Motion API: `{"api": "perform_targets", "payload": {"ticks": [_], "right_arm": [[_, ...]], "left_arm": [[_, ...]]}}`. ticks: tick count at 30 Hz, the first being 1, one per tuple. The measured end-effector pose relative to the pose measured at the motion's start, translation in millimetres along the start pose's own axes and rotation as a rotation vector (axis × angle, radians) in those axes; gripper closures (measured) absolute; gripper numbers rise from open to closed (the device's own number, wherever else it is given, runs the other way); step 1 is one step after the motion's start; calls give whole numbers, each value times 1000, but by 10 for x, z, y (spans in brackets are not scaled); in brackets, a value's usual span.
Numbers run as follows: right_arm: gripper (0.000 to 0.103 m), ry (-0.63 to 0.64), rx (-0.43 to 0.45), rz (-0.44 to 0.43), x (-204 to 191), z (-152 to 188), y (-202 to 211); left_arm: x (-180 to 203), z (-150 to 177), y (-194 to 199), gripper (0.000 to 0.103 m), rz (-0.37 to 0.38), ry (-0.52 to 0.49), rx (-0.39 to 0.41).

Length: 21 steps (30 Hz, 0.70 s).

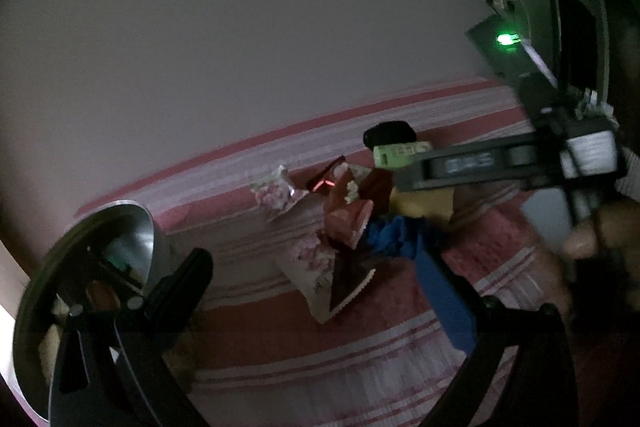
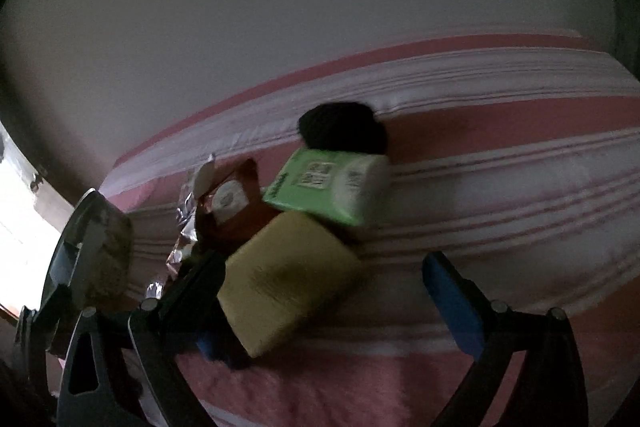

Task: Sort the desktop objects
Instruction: 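Grasp the last yellow sponge with the right tool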

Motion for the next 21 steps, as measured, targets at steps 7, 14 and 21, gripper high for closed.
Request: {"api": "perform_targets", "payload": {"ticks": [7,14,21], "right_arm": [[34,160,-31,90,-280,-6,-189],[37,139,49,-11,-102,-22,129],[36,35,258,-68,174,-148,556]], "left_arm": [[-61,116,-36,0,26,55,-59],[-66,167,-87,1,60,89,-98],[-151,-232,-222,2,159,233,-76]]}}
Point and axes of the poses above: each gripper's, at about its wrist camera, not at the fingertips, and y roughly against the way its jaws point, x to its right, z to its underside, the point moved 5 cm from there along -y, roughly the way its jaws point, and after that the axes turned 4 degrees about -z, right-handed, at the moved point
